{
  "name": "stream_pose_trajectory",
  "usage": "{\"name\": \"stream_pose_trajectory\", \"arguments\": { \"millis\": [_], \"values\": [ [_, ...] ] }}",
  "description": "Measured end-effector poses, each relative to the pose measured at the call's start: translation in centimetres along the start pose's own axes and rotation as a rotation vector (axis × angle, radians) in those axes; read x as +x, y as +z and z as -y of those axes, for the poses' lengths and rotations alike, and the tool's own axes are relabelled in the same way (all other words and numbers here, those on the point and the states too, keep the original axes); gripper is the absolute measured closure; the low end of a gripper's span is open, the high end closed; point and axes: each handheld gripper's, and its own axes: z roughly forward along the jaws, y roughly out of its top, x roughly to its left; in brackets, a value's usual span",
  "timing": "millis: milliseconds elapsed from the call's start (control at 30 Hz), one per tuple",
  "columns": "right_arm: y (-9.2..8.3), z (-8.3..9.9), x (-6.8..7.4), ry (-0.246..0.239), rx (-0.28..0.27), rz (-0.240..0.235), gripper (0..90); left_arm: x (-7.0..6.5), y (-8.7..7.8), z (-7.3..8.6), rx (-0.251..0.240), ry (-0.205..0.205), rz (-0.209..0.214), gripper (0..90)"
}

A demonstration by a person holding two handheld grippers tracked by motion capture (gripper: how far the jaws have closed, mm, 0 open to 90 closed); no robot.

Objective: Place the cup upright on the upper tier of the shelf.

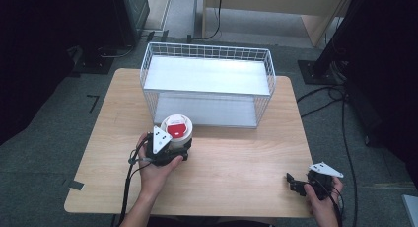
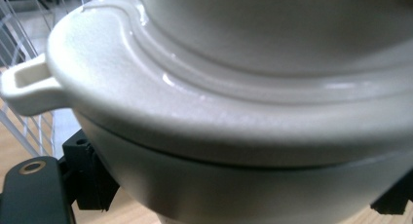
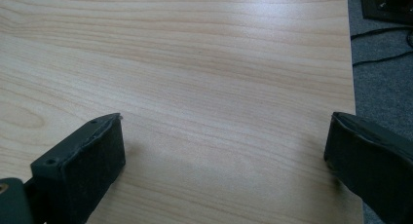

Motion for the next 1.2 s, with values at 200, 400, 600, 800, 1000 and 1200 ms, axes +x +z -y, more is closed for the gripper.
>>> {"name": "stream_pose_trajectory", "arguments": {
  "millis": [200,400,600,800,1000,1200],
  "values": [
    [0.0,0.0,0.0,-0.001,0.0,0.0,1.2,0.3,-0.1,-1.5,-0.027,0.013,-0.009,10.2],
    [0.0,0.0,0.0,0.0,0.001,-0.001,1.2,0.4,-0.2,-2.9,-0.048,0.027,-0.012,10.2],
    [0.0,0.0,0.0,-0.003,0.001,-0.001,1.2,0.5,-0.4,-4.8,-0.082,0.025,0.0,10.3],
    [0.0,0.0,0.0,-0.002,0.0,-0.001,1.2,0.5,-0.4,-6.3,-0.096,0.043,-0.004,10.3],
    [0.0,0.0,0.0,-0.001,0.0,-0.001,1.2,0.8,-0.7,-8.5,-0.133,0.057,-0.003,10.4],
    [0.0,0.0,0.0,-0.001,0.0,-0.002,1.2,0.8,-0.7,-10.2,-0.158,0.077,-0.006,10.3]
  ]
}}
